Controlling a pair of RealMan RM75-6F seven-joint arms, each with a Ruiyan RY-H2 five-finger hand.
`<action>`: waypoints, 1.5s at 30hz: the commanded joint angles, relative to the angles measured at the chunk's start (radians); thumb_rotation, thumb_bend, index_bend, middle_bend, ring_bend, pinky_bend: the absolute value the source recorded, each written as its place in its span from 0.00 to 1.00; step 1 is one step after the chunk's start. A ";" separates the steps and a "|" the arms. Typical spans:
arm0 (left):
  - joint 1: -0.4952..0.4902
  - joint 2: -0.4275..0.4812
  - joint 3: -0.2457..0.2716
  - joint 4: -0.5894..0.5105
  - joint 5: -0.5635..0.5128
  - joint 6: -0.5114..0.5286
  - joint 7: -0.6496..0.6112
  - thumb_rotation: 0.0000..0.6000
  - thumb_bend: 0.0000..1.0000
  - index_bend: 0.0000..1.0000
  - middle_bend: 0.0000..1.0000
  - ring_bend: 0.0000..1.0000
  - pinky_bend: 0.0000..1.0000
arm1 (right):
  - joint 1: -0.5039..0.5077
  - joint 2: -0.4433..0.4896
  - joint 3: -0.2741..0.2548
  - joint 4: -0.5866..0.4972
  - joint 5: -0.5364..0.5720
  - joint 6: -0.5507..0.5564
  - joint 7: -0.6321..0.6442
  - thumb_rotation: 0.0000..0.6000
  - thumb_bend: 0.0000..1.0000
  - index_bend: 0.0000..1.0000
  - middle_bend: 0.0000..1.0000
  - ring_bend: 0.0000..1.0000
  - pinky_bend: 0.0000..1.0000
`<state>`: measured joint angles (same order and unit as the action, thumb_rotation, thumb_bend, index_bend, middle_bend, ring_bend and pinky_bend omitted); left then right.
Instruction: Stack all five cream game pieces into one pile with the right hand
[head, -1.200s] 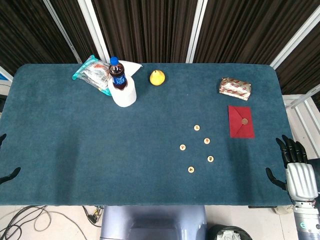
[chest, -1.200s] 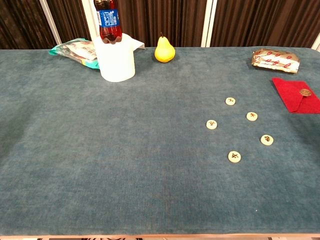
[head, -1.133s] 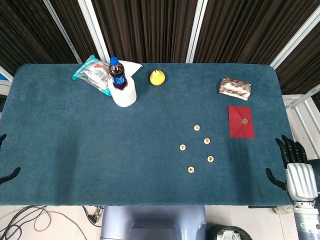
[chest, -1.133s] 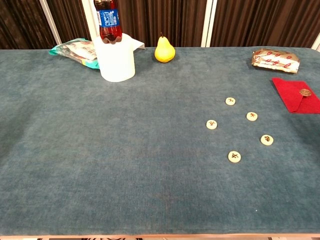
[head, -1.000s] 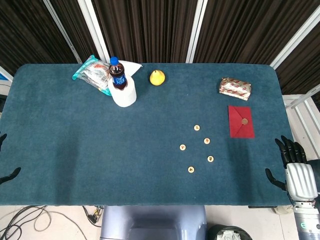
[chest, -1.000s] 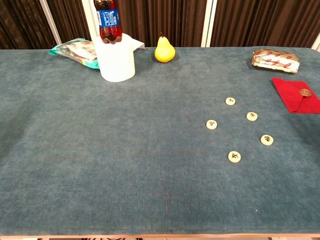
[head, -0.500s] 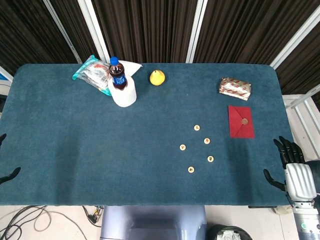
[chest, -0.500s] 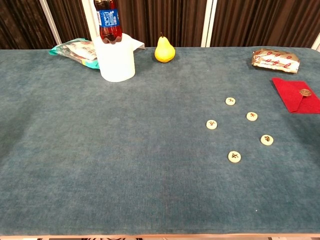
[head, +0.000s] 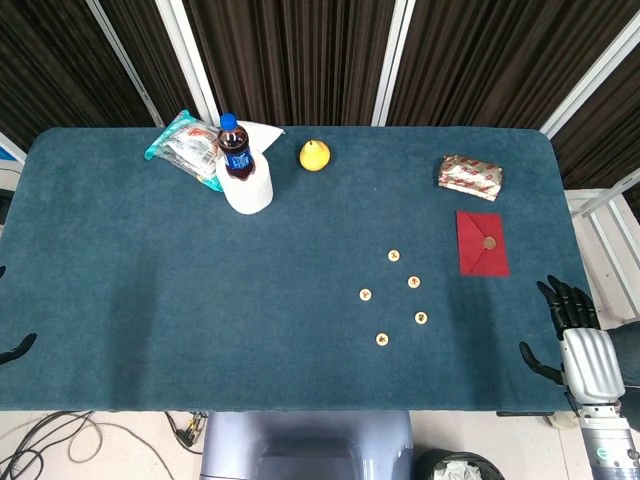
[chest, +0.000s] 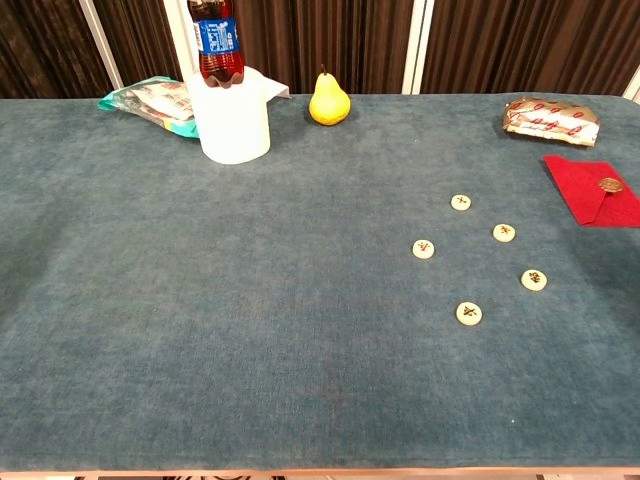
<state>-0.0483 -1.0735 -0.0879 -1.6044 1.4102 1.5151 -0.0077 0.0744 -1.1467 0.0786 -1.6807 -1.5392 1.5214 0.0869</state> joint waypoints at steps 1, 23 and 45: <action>-0.001 -0.001 0.000 0.000 0.000 -0.002 0.004 1.00 0.16 0.06 0.00 0.00 0.00 | 0.004 -0.001 -0.005 -0.023 -0.004 -0.010 0.010 1.00 0.39 0.10 0.00 0.00 0.00; -0.007 -0.003 0.001 -0.001 -0.019 -0.026 0.013 1.00 0.16 0.06 0.00 0.00 0.00 | 0.527 -0.108 0.273 -0.075 0.723 -0.512 -0.557 1.00 0.39 0.17 0.00 0.00 0.00; -0.012 0.002 -0.007 0.011 -0.045 -0.050 -0.012 1.00 0.16 0.06 0.00 0.00 0.00 | 0.841 -0.524 0.284 0.401 1.182 -0.529 -0.815 1.00 0.39 0.38 0.00 0.00 0.00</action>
<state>-0.0603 -1.0715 -0.0952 -1.5930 1.3651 1.4649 -0.0201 0.9015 -1.6498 0.3667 -1.3056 -0.3715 1.0005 -0.7182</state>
